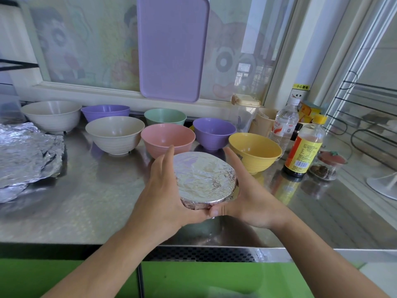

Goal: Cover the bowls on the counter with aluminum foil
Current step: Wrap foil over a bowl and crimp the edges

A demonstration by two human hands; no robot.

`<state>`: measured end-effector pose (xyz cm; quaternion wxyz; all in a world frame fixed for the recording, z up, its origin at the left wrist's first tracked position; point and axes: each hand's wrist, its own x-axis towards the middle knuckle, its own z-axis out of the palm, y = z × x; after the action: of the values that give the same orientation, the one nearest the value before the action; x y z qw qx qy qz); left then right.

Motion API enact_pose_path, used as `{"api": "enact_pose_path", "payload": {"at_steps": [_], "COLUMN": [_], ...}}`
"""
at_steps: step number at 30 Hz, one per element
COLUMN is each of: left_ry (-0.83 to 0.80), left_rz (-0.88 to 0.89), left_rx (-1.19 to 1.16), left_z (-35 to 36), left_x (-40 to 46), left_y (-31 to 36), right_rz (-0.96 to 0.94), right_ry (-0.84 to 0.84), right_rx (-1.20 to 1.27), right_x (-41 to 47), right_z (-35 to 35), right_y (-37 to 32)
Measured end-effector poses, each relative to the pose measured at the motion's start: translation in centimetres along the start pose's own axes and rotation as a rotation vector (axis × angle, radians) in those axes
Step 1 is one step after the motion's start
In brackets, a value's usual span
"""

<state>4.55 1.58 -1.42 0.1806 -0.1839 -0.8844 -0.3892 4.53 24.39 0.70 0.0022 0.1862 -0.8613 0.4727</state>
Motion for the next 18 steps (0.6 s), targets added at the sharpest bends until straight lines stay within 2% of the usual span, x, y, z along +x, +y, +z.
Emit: {"api": "enact_pose_path", "payload": {"at_steps": [5,9,15,18], "left_ry": [-0.111,-0.123,-0.071,-0.152], "left_rz": [-0.045,-0.095,-0.086,-0.141], "left_rx": [-0.17,-0.342,-0.38,-0.425], "left_z": [-1.0,-1.4,-0.4,-1.1], "left_x": [0.6,0.6,0.3,0.6], "left_y": [-1.2,-1.5,-0.8,-1.5], "right_rz": [0.025,0.07,0.069,0.082], "right_ry": [-0.064,0.026,0.088,0.14], "right_rx": [0.081,0.262,0.324,0.29], "right_x": [-0.1,0.3,0.3,0.0], "right_z": [-1.2,-1.1,0.6,0.1], "right_y": [-0.1,-0.7,-0.2,-0.4]}}
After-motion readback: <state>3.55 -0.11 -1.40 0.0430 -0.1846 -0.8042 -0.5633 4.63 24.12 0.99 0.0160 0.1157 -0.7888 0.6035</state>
